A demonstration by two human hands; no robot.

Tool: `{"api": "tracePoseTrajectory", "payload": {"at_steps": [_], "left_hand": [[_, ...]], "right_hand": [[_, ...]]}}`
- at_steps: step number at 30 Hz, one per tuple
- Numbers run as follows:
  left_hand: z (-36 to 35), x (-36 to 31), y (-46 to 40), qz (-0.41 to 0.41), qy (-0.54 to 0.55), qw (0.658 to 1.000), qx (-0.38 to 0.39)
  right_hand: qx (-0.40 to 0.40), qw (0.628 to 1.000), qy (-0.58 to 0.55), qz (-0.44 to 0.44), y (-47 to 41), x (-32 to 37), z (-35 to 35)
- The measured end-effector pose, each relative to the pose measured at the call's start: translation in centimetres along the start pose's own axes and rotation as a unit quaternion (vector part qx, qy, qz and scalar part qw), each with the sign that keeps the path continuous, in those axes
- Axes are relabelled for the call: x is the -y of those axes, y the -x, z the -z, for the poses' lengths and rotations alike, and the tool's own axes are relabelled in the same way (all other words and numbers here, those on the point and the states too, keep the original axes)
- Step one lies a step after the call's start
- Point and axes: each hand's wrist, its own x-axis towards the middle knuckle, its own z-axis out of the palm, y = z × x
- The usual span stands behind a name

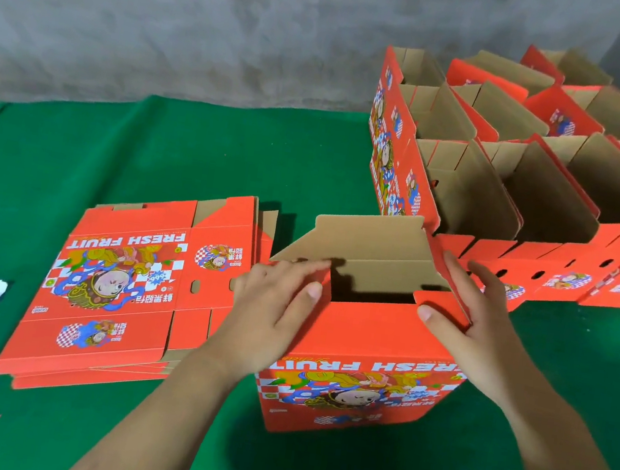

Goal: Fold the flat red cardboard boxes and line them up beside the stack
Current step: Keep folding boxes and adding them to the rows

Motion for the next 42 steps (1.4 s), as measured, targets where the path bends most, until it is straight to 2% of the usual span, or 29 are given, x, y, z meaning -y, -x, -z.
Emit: {"api": "tracePoseTrajectory", "payload": {"at_steps": [2,6,10,15,17,19,21,23,24,26,28,33,35,37,39,40,42], "left_hand": [[-0.2,0.0,-1.3,0.013,-0.049,0.999,-0.017],[-0.4,-0.3,-3.0,0.098,-0.003,0.994,-0.056],[-0.6,0.3,-4.2,0.099,-0.037,0.994,-0.041],[-0.3,0.8,-6.3,0.221,-0.071,0.969,-0.079],[-0.3,0.7,-6.4,0.205,-0.06,0.972,-0.096],[-0.5,0.4,-5.8,0.136,0.011,0.983,-0.126],[-0.5,0.5,-5.3,0.09,0.078,0.982,-0.146],[-0.7,0.6,-5.0,0.055,0.071,0.99,-0.112],[-0.8,0.6,-4.9,0.032,0.034,0.996,-0.077],[-0.8,0.7,-5.1,0.0,-0.069,0.997,0.026],[-0.9,0.6,-5.5,0.022,-0.125,0.988,0.088],[-2.3,-0.3,-6.2,0.072,-0.278,0.954,0.089],[-2.3,-0.3,-6.5,0.077,-0.288,0.95,0.095],[-1.6,0.1,-6.7,0.079,-0.215,0.967,0.108],[-0.6,0.4,-6.5,0.105,-0.011,0.993,0.06],[-0.4,0.5,-6.2,0.129,0.112,0.985,0.008],[-0.2,0.6,-5.3,0.185,0.278,0.939,-0.081]], "right_hand": [[0.007,1.0,0.011,0.004,-0.1,-0.1,0.1],[-0.038,0.995,0.021,0.088,0.0,-0.1,-0.5],[-0.047,0.994,-0.022,0.099,0.2,-0.4,-0.4],[-0.047,0.994,-0.004,0.099,0.6,-0.6,-0.6],[-0.009,0.996,0.012,0.091,0.9,-0.8,-0.5],[0.03,0.997,0.02,0.067,0.7,-0.7,0.0],[0.051,0.998,-0.031,0.009,-0.2,0.1,0.3],[0.035,0.988,-0.116,-0.094,-1.8,1.1,0.6],[0.006,0.984,-0.127,-0.128,-2.6,1.0,0.5],[-0.01,0.994,-0.032,-0.108,-3.0,1.4,0.4],[0.034,0.994,0.093,-0.04,-2.7,0.8,0.2],[0.034,0.958,0.275,-0.07,-3.8,1.4,-1.5],[0.031,0.946,0.313,-0.072,-4.1,2.0,-2.2],[0.06,0.958,0.268,-0.082,-4.3,1.8,-2.2],[0.09,0.978,0.149,-0.115,-4.8,1.6,-1.3],[0.086,0.986,0.064,-0.13,-4.9,1.7,-0.8],[0.058,0.974,-0.114,-0.189,-4.8,2.5,0.0]]}}
